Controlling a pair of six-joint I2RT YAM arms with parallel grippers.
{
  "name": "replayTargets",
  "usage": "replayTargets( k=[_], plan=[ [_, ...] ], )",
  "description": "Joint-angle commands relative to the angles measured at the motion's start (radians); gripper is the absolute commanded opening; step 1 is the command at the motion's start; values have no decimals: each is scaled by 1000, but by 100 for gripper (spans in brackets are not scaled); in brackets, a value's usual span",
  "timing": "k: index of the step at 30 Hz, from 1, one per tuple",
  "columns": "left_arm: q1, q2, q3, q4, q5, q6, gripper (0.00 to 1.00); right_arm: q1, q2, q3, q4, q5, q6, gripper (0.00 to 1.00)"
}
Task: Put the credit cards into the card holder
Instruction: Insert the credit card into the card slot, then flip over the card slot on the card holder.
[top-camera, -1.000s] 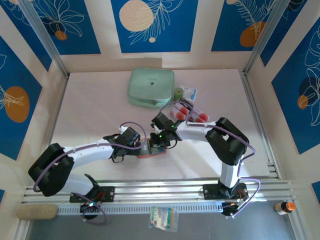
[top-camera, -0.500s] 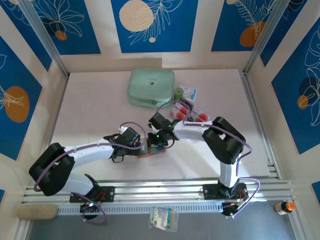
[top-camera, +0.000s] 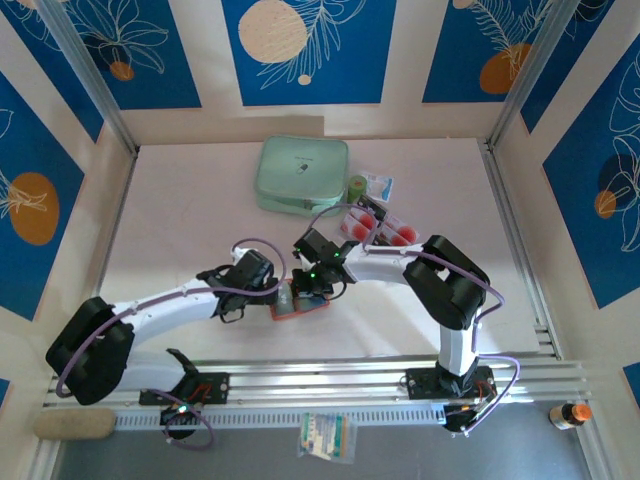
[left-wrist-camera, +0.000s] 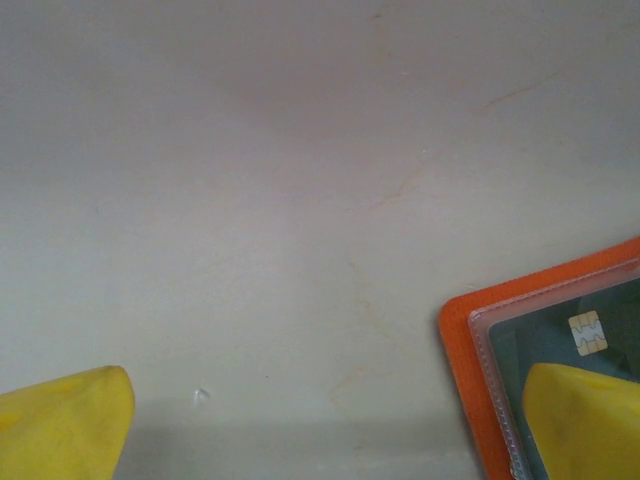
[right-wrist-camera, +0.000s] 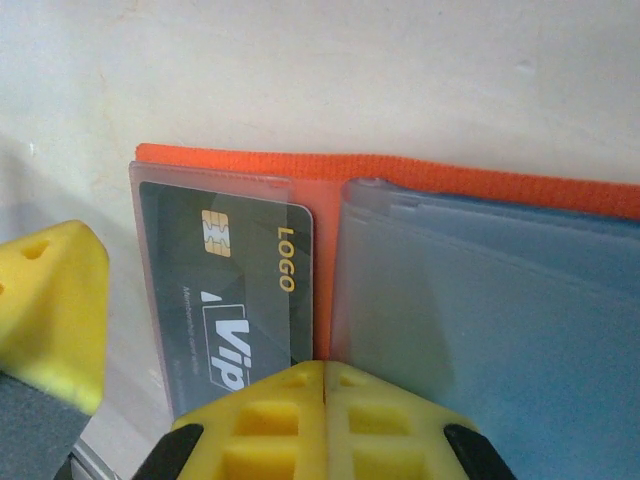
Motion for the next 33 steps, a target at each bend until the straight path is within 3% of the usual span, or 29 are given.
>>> replayTargets(
  k=[1, 12, 27, 33],
  plan=[
    [13, -11, 44, -33, 1, 21, 100, 4, -2, 16, -28, -15, 10, 2],
    [19, -18, 87, -47, 17, 29, 100, -59, -86, 16, -47, -22, -28, 2],
    [19, -58, -24, -34, 23, -54, 100, -96, -22, 72, -89, -4, -111, 2],
    [19, -57, -3, -32, 23, -48, 100, -116, -29, 7, -76, 23, -97, 2]
  ],
)
